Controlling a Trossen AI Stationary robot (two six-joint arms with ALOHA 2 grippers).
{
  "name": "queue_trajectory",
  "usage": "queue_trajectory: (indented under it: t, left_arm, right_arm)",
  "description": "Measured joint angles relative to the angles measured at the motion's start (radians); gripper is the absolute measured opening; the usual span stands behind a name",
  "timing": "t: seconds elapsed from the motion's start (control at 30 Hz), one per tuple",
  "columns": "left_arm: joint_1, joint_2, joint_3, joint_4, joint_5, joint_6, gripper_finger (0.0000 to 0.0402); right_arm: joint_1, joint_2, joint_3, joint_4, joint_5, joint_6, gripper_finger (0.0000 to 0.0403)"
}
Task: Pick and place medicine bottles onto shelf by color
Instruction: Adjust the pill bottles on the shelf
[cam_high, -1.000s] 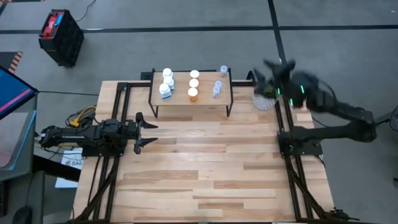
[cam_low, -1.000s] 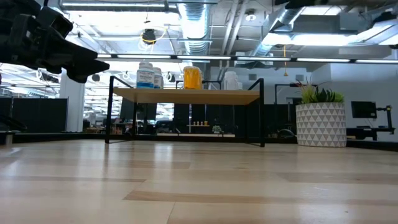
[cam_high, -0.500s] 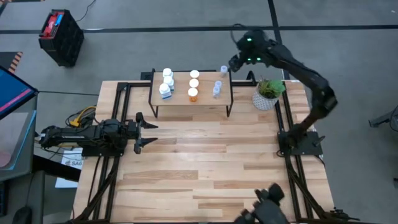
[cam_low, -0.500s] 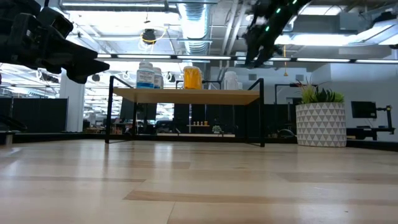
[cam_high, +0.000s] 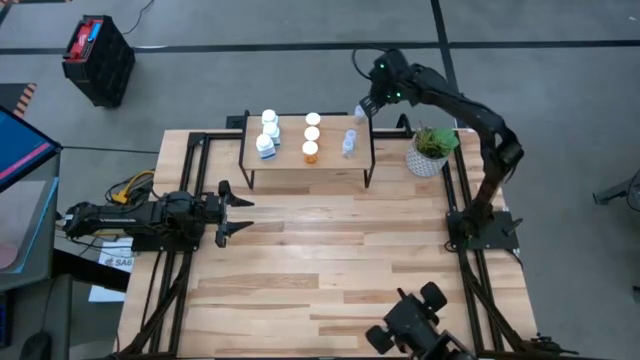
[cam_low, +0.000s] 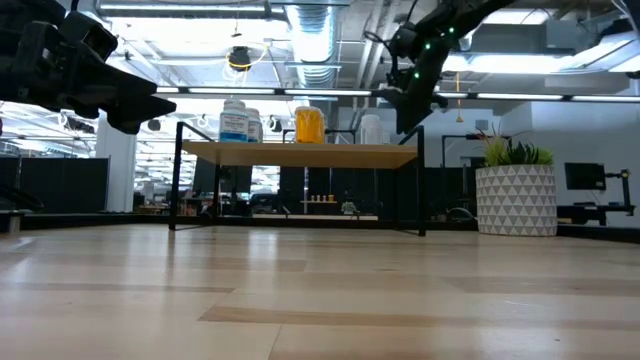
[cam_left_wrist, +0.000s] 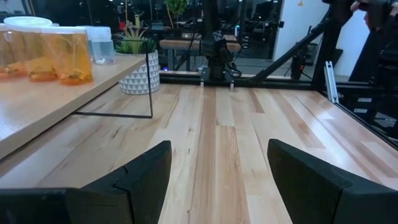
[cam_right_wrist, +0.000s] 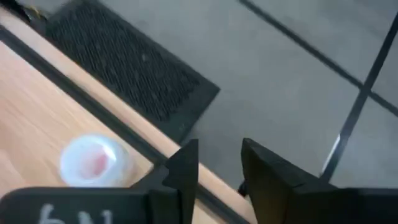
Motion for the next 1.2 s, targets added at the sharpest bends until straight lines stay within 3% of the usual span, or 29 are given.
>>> queue_trajectory:
  t: [0.3, 0.57, 0.87, 1.2]
  left_arm:
    - [0.000, 0.000, 0.000, 0.001, 0.000, -0.005, 0.0254]
    - [0.000, 0.000, 0.000, 0.000, 0.000, -0.003, 0.0254]
    - [0.000, 0.000, 0.000, 0.000, 0.000, -0.005, 0.0254]
    - [0.000, 0.000, 0.000, 0.000, 0.000, -0.005, 0.0254]
  right_arm:
    - [0.016, 0.078, -0.002, -0.001, 0.004, -0.027, 0.0100]
    - [0.020, 0.082, -0.002, 0.040, -0.003, -0.059, 0.0098]
    - [0.013, 0.083, -0.002, 0.049, -0.118, -0.133, 0.0097]
    - [0.025, 0.083, -0.002, 0.028, -0.177, -0.159, 0.0097]
